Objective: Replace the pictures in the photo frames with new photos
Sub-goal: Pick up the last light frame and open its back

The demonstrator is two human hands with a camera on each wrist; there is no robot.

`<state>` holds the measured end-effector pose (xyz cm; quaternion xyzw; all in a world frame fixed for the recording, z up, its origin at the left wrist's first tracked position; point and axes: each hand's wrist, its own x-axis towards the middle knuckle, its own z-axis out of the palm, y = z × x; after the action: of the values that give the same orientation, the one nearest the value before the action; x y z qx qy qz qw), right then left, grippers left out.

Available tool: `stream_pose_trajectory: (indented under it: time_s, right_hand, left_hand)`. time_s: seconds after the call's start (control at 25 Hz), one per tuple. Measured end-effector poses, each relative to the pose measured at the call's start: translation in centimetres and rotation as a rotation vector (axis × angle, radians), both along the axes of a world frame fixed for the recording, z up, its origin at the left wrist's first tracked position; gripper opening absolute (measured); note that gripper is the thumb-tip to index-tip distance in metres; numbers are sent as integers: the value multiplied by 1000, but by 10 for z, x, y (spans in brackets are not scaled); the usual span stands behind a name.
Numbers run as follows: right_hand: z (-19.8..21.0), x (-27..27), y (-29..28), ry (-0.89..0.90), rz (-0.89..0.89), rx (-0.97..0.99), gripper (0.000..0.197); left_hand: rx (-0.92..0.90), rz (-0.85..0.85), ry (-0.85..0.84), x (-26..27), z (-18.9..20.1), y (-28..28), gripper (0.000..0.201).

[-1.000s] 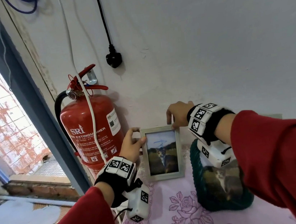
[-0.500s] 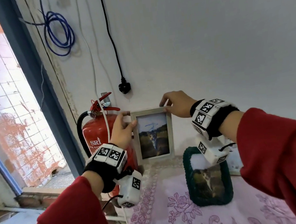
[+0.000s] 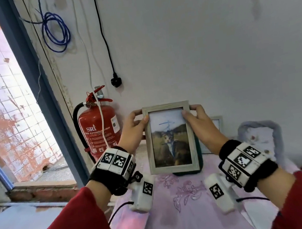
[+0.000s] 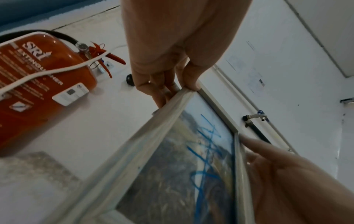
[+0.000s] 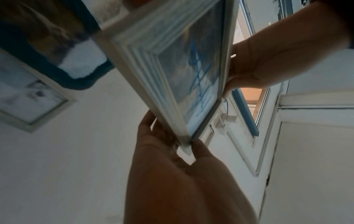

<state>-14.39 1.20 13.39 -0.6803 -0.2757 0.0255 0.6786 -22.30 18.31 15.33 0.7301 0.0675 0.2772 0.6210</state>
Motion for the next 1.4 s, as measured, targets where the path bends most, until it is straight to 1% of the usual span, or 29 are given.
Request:
stream_pose_trajectory:
  time_s: [0.12,0.2,0.36,0.4,0.48,0.64,0.72,0.76,0.84,0.88,0.92,0.96,1.04,1.08,1.2,1.24,1.32,1.4]
  right_hand:
    - [-31,-15,-33,107,7,50,27]
    - [-46,-23,-51,156,19,75,28]
    - [-62,-39,-83,183,10,150,11]
    - [-64,-42,-88,189,-1,161,10]
    - [-68,-48,-99,207,-11,176,12]
    - [-76,-56,-113,273,-42,177,25]
    - [-83,-58,-120,312,-71,184,25]
    - [-86,-60,-122,324,-84,186,21]
    - [-91,-63,-126,348,-99,202,12]
    - [-92,-64,-127,364,-106,212,9]
    - [-94,-65,-127,384,-114,225,9]
    - [-95,-65,-127,408,-119,243,10]
    - [-96,-66,-125,446,-106,282,14]
    - [-96,-66,-123,462,-91,293,17]
    - [-93,-70,-119,490,-39,314,19]
    - [-93,-70,-118,484,-23,315,23]
    - [-93,-69,-116,458,-11,289,31]
    - [-96,-68,-114,429,-22,241,32]
  left_hand:
    - [-34,-33,36,-9,-17,-29,32]
    - [-23,-50,67,-13,-26,-44,31]
    - [-49,-91,102,-17,-45,-70,30]
    - [-56,-97,103,-16,-50,-76,29]
    - [-60,-107,100,-14,-59,-86,30]
    - [-76,-144,115,-13,-74,-100,31]
    - [0,-126,104,-15,-82,-106,33]
    - [81,-76,78,-17,-87,-109,36]
    - [310,47,18,-23,-95,-116,40]
    - [404,59,-15,-27,-98,-121,40]
    - [462,21,-37,-31,-103,-128,39]
    - [483,-56,-41,-36,-108,-136,38]
    - [462,-218,-25,-45,-118,-151,39]
    - [453,-261,-23,-47,-122,-155,41]
    - [483,-245,-38,-48,-131,-159,51]
    - [467,-233,-41,-47,-133,-158,53]
    - [354,-233,-52,-47,-136,-155,50]
    - [241,-229,-67,-48,-140,-151,46]
